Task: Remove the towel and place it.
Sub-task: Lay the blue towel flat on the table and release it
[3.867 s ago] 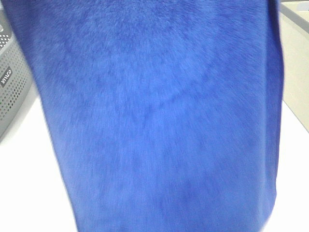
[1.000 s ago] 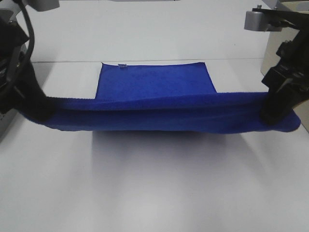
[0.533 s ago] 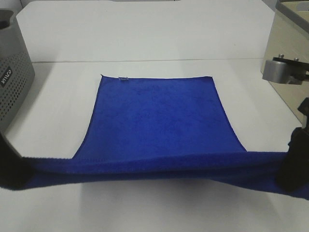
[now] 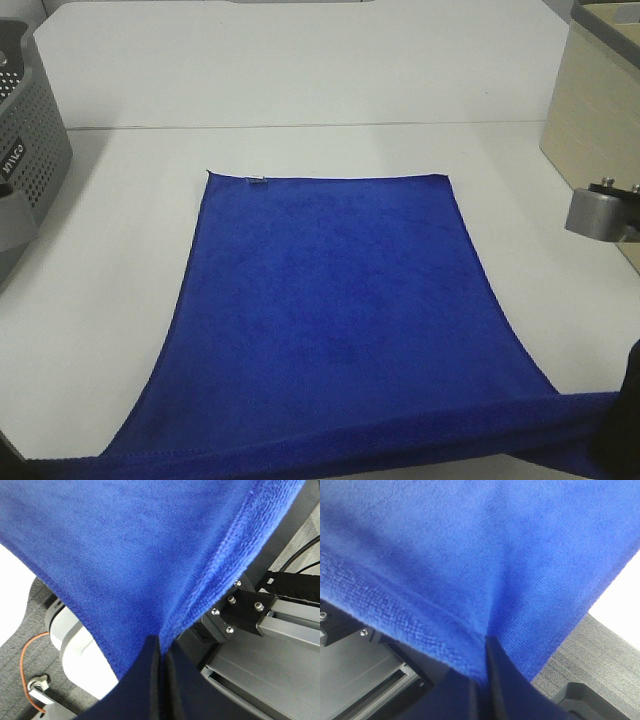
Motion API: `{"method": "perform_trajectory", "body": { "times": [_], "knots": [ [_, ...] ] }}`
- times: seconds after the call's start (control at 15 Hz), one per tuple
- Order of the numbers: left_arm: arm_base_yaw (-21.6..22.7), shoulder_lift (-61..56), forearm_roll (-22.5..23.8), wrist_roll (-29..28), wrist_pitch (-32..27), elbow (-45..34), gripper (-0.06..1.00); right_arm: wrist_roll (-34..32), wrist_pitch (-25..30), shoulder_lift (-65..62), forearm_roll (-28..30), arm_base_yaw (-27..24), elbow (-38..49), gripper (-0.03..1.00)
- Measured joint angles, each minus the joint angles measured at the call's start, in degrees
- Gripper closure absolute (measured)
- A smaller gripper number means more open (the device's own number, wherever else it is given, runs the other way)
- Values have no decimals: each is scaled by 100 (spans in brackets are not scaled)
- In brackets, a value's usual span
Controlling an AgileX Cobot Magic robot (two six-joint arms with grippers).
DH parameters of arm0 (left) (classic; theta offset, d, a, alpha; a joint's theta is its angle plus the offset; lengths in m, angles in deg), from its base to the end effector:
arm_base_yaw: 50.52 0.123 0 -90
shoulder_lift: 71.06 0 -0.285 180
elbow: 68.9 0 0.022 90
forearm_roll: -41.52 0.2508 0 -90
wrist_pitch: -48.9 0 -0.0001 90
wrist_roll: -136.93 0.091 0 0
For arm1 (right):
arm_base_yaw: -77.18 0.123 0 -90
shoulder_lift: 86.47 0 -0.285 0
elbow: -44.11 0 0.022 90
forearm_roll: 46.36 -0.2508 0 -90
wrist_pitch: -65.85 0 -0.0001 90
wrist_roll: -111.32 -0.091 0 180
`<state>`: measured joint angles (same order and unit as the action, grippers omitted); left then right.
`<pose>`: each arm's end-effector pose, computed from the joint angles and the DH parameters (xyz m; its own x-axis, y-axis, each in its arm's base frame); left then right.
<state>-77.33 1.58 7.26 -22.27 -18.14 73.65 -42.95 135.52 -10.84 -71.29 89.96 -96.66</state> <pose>0.1282 -0.1177 0.2523 -0.8354 0.5210 -0.1751 0.5315 0.6845 -0.4990 0.1502 0.0710 0.2301 -0.8810 -0.4682 -0.0684 -0.4554 0.7996 0.3916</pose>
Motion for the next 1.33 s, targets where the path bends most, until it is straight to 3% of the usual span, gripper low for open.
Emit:
{"method": "perform_trajectory", "body": {
  "times": [0.47,1.07,1.33],
  "knots": [
    [0,286,-46,-710,6,-46,94,-281,0,785,-52,0,6,95],
    [0,1679,-103,-808,-6,-46,94,-596,-17,1513,-63,0,6,95],
    [17,1679,-69,-831,-92,-46,94,-602,-17,1513,-80,0,6,84]
  ]
}}
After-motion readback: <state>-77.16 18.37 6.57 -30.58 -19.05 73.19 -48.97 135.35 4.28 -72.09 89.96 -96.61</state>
